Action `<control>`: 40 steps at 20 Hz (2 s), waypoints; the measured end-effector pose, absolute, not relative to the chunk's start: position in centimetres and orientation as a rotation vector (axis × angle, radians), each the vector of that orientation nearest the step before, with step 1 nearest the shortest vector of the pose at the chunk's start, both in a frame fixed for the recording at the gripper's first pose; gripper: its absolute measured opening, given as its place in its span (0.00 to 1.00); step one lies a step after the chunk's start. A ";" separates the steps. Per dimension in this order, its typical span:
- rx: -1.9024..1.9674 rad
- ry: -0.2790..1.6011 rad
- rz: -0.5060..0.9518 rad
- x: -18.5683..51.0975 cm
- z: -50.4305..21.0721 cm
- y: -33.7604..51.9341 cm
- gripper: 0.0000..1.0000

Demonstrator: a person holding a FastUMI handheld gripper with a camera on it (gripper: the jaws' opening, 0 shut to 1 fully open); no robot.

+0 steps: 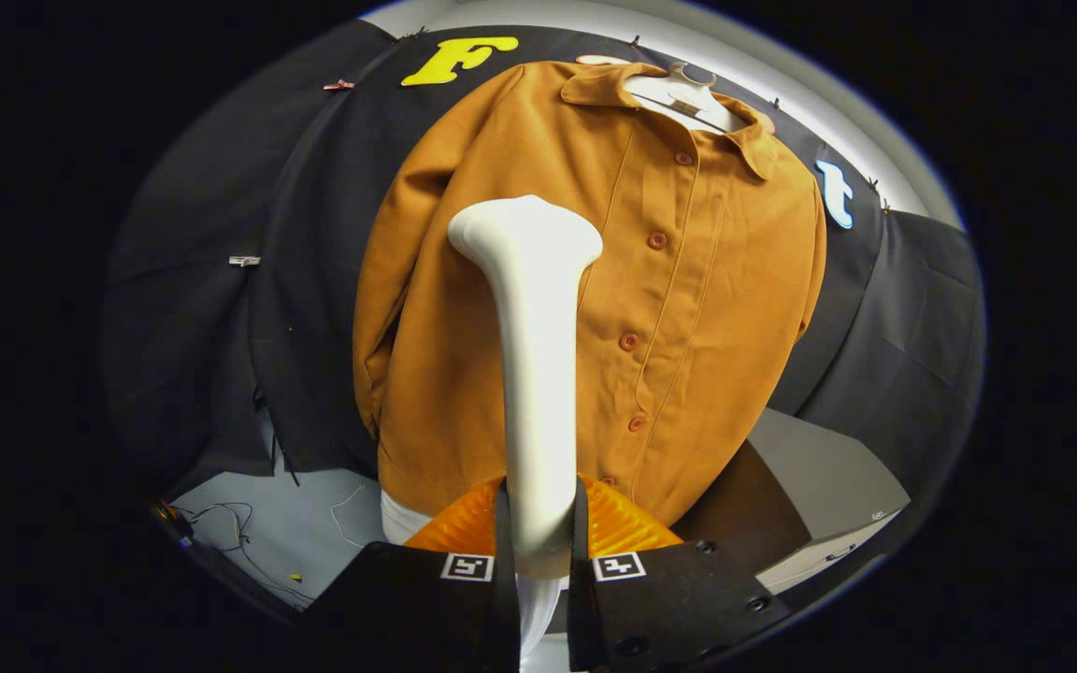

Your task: Iron the clothes twice with a garment steamer, once on the left side and once on the right side.

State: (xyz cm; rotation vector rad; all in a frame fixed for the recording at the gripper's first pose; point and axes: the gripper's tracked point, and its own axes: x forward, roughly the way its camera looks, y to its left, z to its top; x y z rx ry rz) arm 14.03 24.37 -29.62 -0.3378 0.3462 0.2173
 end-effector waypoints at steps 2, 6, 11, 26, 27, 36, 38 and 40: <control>-0.333 0.368 0.218 13.6 -30.5 23.9 0.24; -0.334 0.416 0.210 12.5 -32.1 22.7 0.24; -0.341 0.463 0.203 11.2 -34.1 20.8 0.24; -0.271 0.334 0.157 7.5 -26.8 16.0 0.24; -0.266 0.320 0.155 7.0 -26.1 15.7 0.24; -0.203 0.184 0.111 5.0 -17.1 12.1 0.24; -0.182 0.149 0.106 4.4 -14.8 11.8 0.24; -0.163 0.112 0.100 3.8 -12.6 11.6 0.23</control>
